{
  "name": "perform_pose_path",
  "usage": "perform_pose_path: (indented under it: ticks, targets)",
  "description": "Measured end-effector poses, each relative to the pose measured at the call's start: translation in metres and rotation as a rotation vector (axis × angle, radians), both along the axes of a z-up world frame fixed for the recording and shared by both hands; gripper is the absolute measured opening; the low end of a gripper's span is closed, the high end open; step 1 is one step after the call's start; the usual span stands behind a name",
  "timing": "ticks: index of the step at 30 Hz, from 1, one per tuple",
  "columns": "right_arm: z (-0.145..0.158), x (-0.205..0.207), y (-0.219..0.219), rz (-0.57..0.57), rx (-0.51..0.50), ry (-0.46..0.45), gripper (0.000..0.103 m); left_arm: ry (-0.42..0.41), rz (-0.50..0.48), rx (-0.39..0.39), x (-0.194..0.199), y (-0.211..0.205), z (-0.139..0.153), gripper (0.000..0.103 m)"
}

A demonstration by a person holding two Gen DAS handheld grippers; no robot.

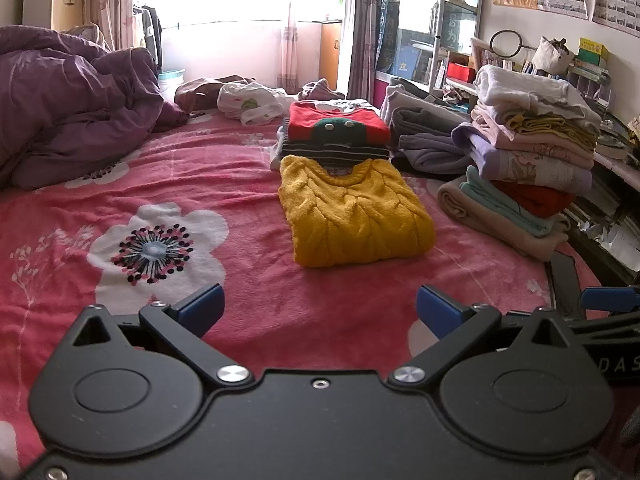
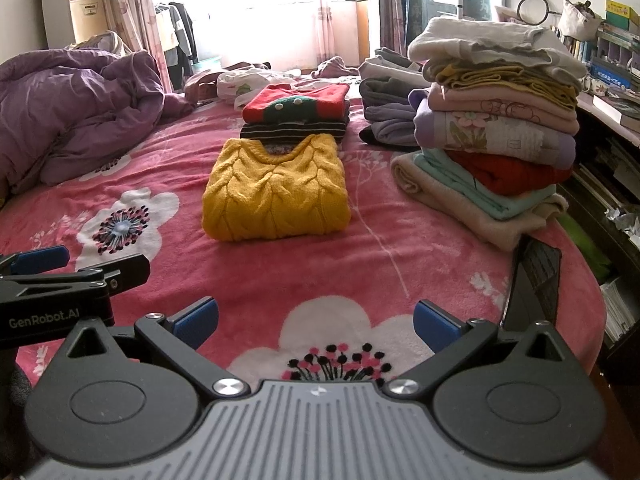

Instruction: Fold clothes

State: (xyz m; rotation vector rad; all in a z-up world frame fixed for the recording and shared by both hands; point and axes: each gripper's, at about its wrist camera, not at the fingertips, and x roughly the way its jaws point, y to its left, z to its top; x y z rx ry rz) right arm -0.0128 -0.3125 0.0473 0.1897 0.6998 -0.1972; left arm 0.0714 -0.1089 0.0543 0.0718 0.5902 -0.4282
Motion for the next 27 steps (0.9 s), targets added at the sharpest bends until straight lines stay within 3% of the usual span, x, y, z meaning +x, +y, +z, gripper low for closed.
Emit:
perform_pose_path:
  ticks: [8,11,15,18,22,27]
  targets:
    - [0.003,0.0,0.002,0.009,0.005,-0.019,0.103,0.019,-0.005,-0.012,0.004,0.002,0.002,0.103]
    - [0.004,0.003,0.001,0.02,0.019,-0.036,0.103,0.039,0.012,-0.05,0.012,0.007,0.001,0.103]
    - [0.005,0.014,-0.017,0.035,0.099,-0.095,0.103,0.111,0.011,-0.164,0.03,0.018,-0.012,0.103]
    - [-0.001,0.034,-0.038,0.041,0.163,-0.135,0.103,0.11,0.027,-0.216,0.046,0.017,-0.025,0.103]
    - [-0.021,0.073,-0.063,0.064,0.211,-0.193,0.103,0.119,-0.005,-0.207,0.08,-0.001,-0.04,0.103]
    - [-0.054,0.137,-0.096,0.095,0.278,-0.246,0.103,0.235,0.006,-0.269,0.132,-0.013,-0.067,0.103]
